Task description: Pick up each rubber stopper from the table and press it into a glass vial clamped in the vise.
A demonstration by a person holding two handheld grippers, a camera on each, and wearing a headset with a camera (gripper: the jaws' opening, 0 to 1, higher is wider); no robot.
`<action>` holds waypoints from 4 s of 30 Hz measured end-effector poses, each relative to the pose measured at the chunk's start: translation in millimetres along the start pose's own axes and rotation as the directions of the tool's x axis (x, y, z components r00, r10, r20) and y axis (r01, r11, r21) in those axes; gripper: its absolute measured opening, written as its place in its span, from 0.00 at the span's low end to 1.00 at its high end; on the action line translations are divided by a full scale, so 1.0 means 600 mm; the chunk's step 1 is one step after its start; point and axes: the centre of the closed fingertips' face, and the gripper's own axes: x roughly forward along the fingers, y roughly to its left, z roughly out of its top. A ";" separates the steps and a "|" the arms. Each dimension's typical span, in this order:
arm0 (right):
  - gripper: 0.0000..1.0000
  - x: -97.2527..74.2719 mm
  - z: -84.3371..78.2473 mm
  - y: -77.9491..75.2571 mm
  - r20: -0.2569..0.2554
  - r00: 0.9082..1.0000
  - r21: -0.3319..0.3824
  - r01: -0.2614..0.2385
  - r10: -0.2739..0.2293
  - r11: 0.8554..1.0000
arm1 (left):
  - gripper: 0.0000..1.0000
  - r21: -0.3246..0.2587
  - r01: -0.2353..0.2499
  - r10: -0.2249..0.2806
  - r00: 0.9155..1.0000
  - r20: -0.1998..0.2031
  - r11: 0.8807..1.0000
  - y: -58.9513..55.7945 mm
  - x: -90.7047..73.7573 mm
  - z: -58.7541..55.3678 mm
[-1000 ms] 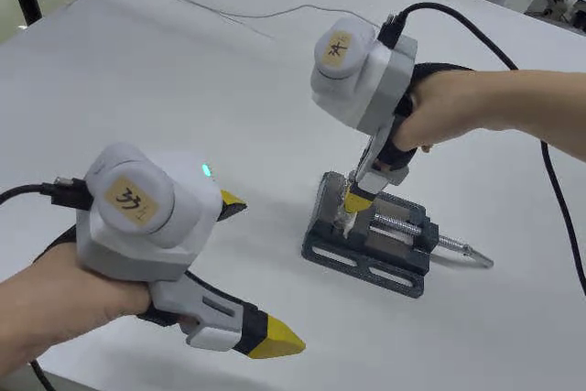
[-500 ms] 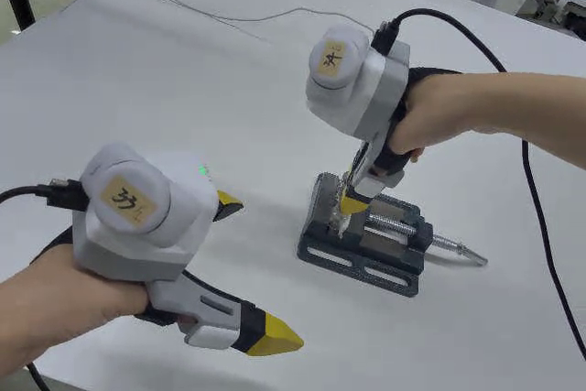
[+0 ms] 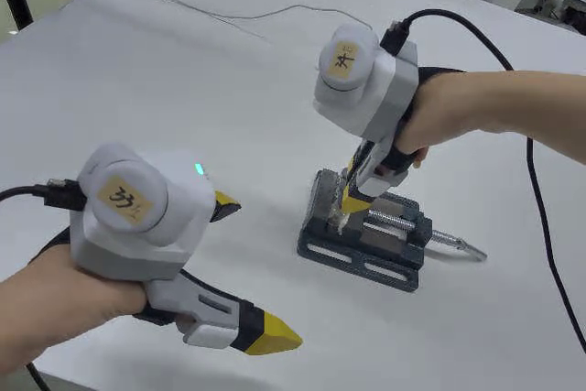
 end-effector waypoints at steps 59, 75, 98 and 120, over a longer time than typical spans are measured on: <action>0.00 -0.003 -0.001 0.003 0.091 0.993 0.039 -0.075 0.071 0.996 | 0.93 0.035 -0.030 0.029 0.999 0.025 0.999 0.039 0.008 0.034; 0.00 0.001 0.001 0.000 0.081 0.993 0.047 -0.084 0.080 0.995 | 0.93 0.029 -0.036 0.035 0.999 0.032 0.999 0.051 0.016 0.046; 0.00 0.001 0.002 0.001 0.122 0.991 0.102 -0.073 0.060 0.992 | 0.92 0.035 -0.072 0.071 0.996 0.046 0.997 0.042 -0.007 0.064; 0.00 -0.003 0.003 0.002 0.264 0.964 0.145 -0.011 -0.028 0.989 | 0.91 0.042 -0.133 0.130 0.988 0.080 0.990 0.040 -0.024 0.079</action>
